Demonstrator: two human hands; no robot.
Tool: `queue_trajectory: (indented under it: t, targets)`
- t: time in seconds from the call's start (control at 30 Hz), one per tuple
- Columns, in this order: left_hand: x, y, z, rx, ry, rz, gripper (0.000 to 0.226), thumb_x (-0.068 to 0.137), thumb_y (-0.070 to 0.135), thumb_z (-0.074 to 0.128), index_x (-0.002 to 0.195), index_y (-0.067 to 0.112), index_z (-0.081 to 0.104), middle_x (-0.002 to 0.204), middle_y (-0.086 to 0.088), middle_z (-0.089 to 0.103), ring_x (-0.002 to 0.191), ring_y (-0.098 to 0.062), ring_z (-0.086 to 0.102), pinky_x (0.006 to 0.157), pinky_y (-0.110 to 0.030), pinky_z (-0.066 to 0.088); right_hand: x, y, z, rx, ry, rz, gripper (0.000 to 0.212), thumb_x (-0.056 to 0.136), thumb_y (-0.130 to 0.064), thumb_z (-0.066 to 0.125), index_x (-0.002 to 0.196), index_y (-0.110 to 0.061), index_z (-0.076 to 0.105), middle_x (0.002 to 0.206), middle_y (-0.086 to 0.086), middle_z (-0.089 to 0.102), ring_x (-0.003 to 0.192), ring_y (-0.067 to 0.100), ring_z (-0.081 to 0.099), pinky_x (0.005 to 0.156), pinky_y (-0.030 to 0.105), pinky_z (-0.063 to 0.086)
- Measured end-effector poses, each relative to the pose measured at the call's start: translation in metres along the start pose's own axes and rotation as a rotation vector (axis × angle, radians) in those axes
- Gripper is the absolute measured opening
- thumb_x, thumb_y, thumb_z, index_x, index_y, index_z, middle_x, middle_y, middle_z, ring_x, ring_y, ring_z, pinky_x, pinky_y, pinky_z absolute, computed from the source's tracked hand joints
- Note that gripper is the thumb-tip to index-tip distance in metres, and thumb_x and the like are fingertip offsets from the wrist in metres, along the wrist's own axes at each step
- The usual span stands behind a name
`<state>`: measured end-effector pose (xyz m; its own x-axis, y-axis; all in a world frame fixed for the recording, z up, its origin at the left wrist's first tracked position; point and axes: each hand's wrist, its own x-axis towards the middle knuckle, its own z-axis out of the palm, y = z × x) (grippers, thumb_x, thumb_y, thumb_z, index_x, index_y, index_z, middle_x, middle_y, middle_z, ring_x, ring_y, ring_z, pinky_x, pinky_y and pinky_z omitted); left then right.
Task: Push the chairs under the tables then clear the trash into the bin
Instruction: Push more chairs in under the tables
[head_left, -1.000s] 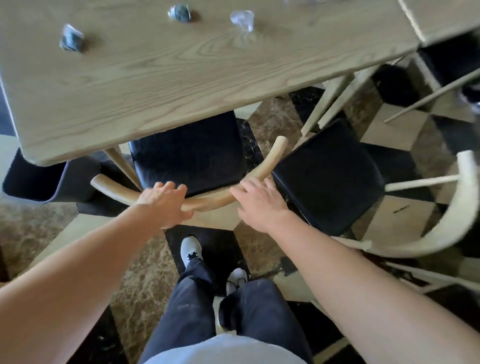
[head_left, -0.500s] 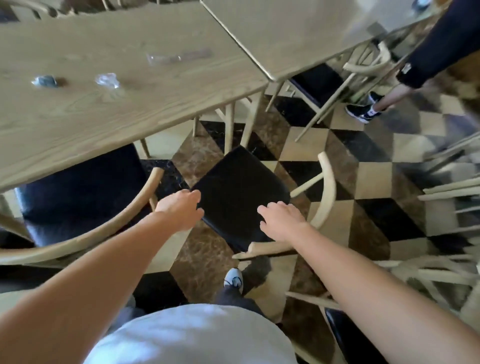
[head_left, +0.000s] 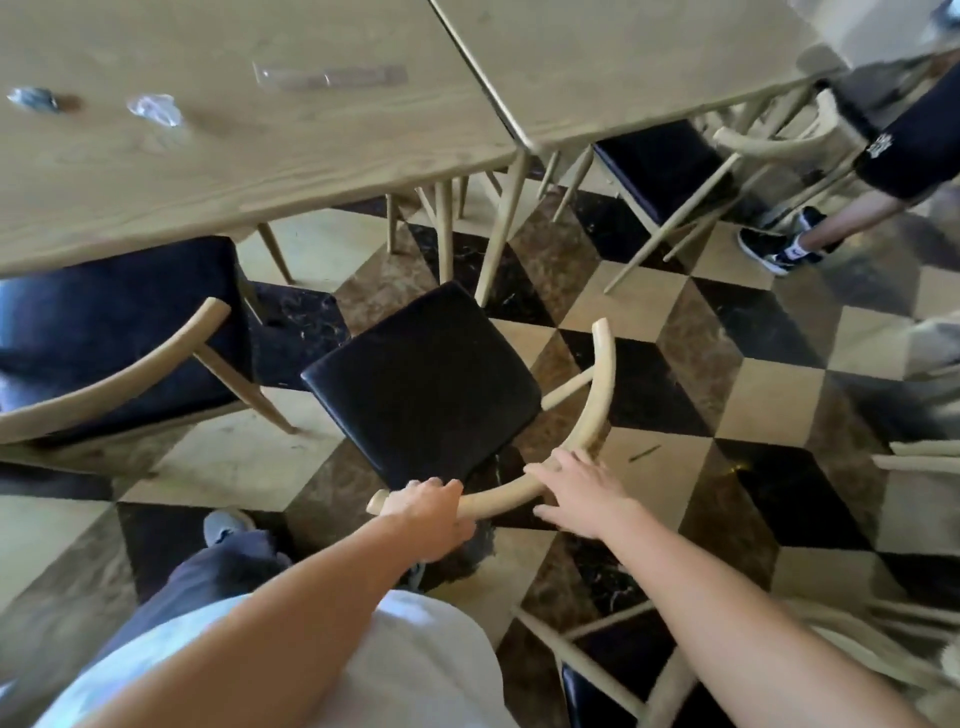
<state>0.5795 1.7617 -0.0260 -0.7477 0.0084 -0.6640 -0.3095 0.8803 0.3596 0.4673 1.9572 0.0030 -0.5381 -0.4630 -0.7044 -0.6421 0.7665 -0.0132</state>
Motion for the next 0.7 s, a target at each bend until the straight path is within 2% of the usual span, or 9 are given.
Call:
queue_trajectory:
  t: [0.17,0.33,0.57,0.7]
  targets:
    - [0.005,0.011,0.017,0.113,0.004,0.031,0.047,0.097,0.043,0.059,0.137,0.024,0.045,0.124,-0.005,0.053,0.108,-0.024,0.053,0.087,-0.039,0.051,0.012,0.009,0.021,-0.082,0.054,-0.05,0.051,0.098,-0.048,0.054,0.145,-0.035,0.039,0.155,0.011,0.032,0.142,0.035,0.024,0.115,0.056,0.026]
    - [0.016,0.018,0.026,0.125,0.036,0.001,0.046,0.097,0.038,0.058,0.139,0.023,0.044,0.125,-0.006,0.05,0.109,-0.025,0.049,0.089,-0.04,0.049,0.018,0.021,0.033,-0.139,0.134,-0.036,0.05,0.099,-0.049,0.052,0.144,-0.034,0.039,0.156,0.013,0.029,0.144,0.036,0.019,0.117,0.06,0.019]
    - [0.031,0.023,0.044,0.211,0.096,-0.031,0.049,0.099,0.046,0.053,0.14,0.022,0.041,0.129,-0.006,0.053,0.115,-0.028,0.05,0.095,-0.044,0.044,0.032,0.042,0.035,-0.133,0.128,-0.021,0.056,0.098,-0.057,0.046,0.147,-0.034,0.037,0.158,0.014,0.024,0.148,0.036,0.01,0.117,0.061,0.014]
    - [0.038,0.017,0.047,0.25,0.065,-0.041,0.05,0.098,0.032,0.061,0.141,0.023,0.038,0.128,-0.007,0.054,0.113,-0.029,0.052,0.095,-0.046,0.044,0.04,0.044,0.034,-0.135,0.108,-0.038,0.053,0.098,-0.052,0.05,0.147,-0.034,0.037,0.158,0.014,0.024,0.148,0.038,0.008,0.118,0.059,0.014]
